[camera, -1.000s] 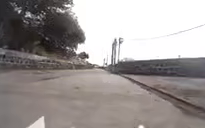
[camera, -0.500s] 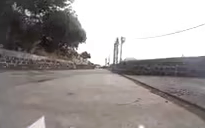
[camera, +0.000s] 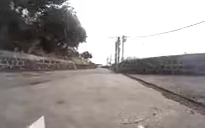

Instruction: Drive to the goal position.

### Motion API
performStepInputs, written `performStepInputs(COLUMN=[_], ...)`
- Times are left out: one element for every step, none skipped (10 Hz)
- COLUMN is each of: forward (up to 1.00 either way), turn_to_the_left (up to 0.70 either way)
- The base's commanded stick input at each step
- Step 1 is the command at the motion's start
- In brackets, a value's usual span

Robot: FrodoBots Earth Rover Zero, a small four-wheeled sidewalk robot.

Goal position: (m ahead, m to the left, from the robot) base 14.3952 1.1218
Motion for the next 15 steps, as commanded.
performStepInputs(forward=[1.0,1.0,1.0,1.0,1.0,1.0,1.0,1.0,1.0,1.0,1.0,1.0,1.0,1.0,1.0], turn_to_the_left=[0.0,0.0,0.0,0.0,0.0,0.0,0.0,0.0,0.0,0.0,0.0,0.0,0.0,0.0,0.0])
